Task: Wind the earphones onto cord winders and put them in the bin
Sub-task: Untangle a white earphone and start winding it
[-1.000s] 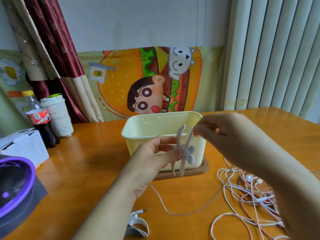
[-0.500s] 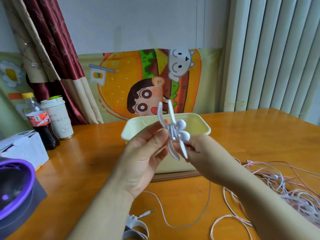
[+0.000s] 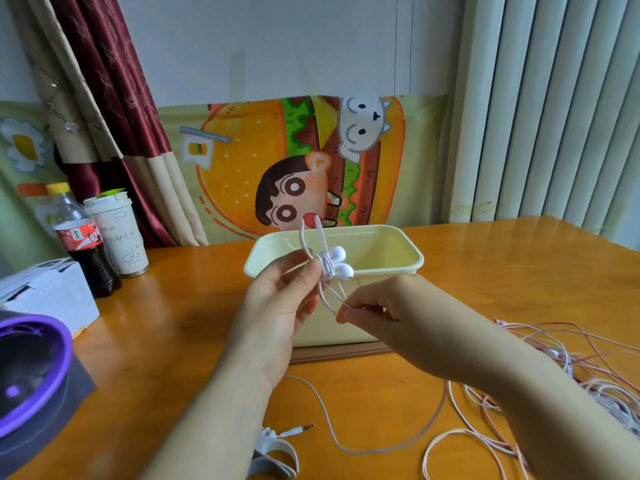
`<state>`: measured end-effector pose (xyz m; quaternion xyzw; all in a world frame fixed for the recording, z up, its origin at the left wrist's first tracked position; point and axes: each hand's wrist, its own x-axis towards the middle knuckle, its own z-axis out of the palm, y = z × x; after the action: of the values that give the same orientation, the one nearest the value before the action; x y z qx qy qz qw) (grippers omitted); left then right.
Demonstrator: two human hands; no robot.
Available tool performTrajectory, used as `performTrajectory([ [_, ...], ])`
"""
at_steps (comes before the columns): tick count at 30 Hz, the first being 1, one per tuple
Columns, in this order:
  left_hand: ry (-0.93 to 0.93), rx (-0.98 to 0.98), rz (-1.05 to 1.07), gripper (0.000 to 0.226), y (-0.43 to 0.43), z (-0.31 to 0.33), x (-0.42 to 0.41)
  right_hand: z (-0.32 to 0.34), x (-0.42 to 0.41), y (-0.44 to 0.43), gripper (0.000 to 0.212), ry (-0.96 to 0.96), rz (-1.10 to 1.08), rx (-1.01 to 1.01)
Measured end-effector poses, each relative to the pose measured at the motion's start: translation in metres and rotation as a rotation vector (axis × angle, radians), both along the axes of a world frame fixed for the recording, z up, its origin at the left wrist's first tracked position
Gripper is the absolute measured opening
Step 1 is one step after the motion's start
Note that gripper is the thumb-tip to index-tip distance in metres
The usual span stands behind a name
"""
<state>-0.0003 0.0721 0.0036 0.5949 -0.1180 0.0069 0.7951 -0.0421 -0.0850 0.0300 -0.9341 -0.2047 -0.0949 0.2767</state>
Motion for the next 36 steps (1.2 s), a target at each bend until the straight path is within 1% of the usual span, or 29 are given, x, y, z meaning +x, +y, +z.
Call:
performTrajectory([
  [3,-0.097,0.205,0.078,0.032,0.000,-0.003,0.000,0.006,-0.005,0.002,0.024,-0.039,0.006,-0.036],
  [6,-0.183,0.377,0.070,0.031,0.000,-0.002,-0.001,0.014,-0.007,-0.004,0.021,-0.144,-0.049,0.031],
  [8,-0.193,0.416,0.019,0.034,0.000,0.000,-0.002,0.017,-0.005,-0.012,0.019,-0.224,-0.107,0.102],
  [12,-0.178,0.438,-0.099,0.037,0.000,0.004,-0.005,0.021,-0.002,-0.022,0.011,-0.323,-0.208,0.260],
  [15,-0.177,0.394,-0.185,0.038,0.000,0.005,-0.005,0.021,0.000,-0.023,0.014,-0.348,-0.247,0.377],
  [18,-0.181,0.357,-0.234,0.032,0.001,0.005,-0.005,0.019,0.003,-0.022,0.018,-0.294,-0.221,0.504],
  [22,-0.171,0.310,-0.339,0.033,0.005,0.007,-0.005,0.014,0.008,-0.021,0.020,-0.055,-0.120,0.776],
  [24,-0.189,0.267,-0.380,0.034,0.004,0.010,-0.007,0.011,0.010,-0.021,0.021,0.016,-0.091,0.823],
  [26,-0.214,0.210,-0.391,0.034,0.002,0.013,-0.011,0.007,0.012,-0.019,0.022,0.038,-0.074,0.788],
  [29,-0.254,0.139,-0.341,0.031,-0.001,0.015,-0.013,0.003,0.012,-0.013,0.019,0.055,-0.043,0.633],
  [31,-0.221,0.036,-0.318,0.031,-0.001,0.017,-0.011,0.001,0.010,-0.009,0.042,0.081,-0.051,0.537],
  [32,-0.195,-0.017,-0.320,0.034,0.000,0.018,-0.010,0.000,0.010,-0.007,0.047,0.091,-0.064,0.494],
  [34,-0.161,-0.095,-0.331,0.044,0.001,0.019,-0.009,-0.001,0.008,-0.004,0.048,0.115,-0.080,0.430],
  [36,-0.132,-0.155,-0.336,0.038,0.001,0.020,-0.009,-0.002,0.007,-0.001,0.048,0.157,-0.067,0.386],
])
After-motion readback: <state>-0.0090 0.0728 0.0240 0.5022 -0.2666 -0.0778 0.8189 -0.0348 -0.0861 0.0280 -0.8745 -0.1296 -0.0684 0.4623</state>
